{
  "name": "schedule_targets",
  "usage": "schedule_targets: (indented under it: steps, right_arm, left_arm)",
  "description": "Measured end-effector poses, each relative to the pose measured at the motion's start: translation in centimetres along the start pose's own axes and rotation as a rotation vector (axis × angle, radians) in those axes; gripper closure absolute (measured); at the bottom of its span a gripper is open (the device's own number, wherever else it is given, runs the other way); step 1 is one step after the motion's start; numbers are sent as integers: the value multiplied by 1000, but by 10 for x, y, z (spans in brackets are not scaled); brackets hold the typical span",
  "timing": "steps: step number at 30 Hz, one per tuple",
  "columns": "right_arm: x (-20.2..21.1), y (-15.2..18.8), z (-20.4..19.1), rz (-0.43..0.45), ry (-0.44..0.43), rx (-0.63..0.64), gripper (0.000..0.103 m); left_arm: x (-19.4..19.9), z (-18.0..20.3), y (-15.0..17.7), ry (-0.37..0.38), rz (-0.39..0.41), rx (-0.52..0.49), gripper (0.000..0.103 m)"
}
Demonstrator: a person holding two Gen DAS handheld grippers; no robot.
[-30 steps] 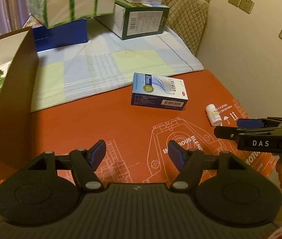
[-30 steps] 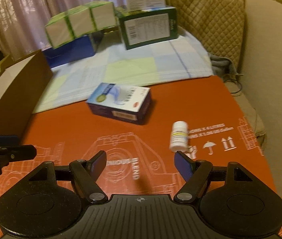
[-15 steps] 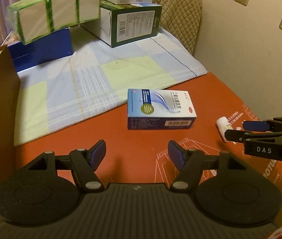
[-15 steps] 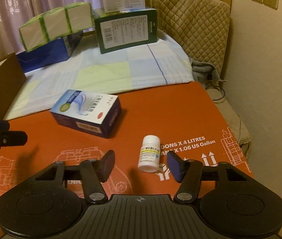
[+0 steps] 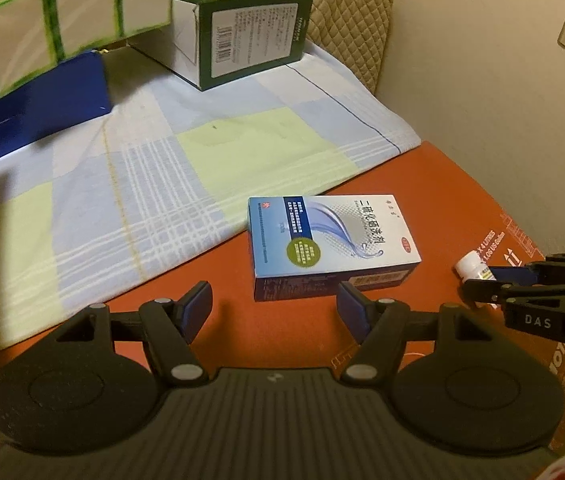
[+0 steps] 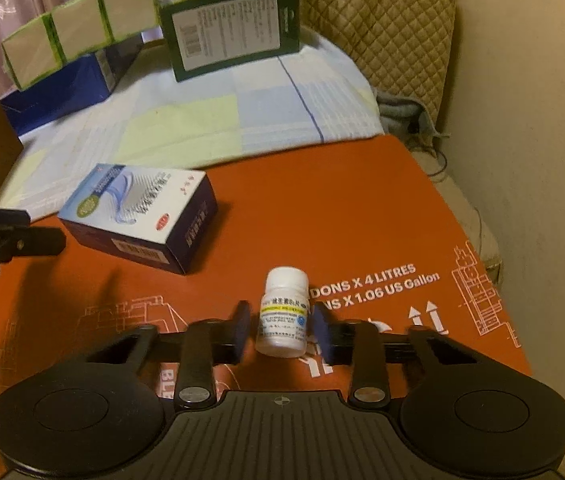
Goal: Organize rigid objects
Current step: 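Grasp the white pill bottle with the right gripper while the left gripper grasps the blue medicine box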
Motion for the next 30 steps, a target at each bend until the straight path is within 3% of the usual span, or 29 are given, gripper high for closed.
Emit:
schedule_targets:
  steps: [14,20,23,30]
  right_arm:
    - [14,0,23,11,30,-76,79]
    - [19,0,29,18,32,-100,79]
    - [21,0,31,22,30,-107,79]
    - [24,-1,35,33,24,-122,79]
  left_arm:
    - [-10,20,1,85,32,-44,38]
    - [-8,50,12,173,23,-96,39]
    - [-7,60,15,155,35,-145,39]
    - [-13,39,2,97,47,-148,37]
Point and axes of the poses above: each gripper's, at about its wrist camera, not at the fingertips, and x roughly against the way its jaws point, z to its right, y to its underside, the point moved 4 cm from there along -x, roughly the way its jaws point, and after that the axes turned 5 degrees about -y, right-handed, at the moved point
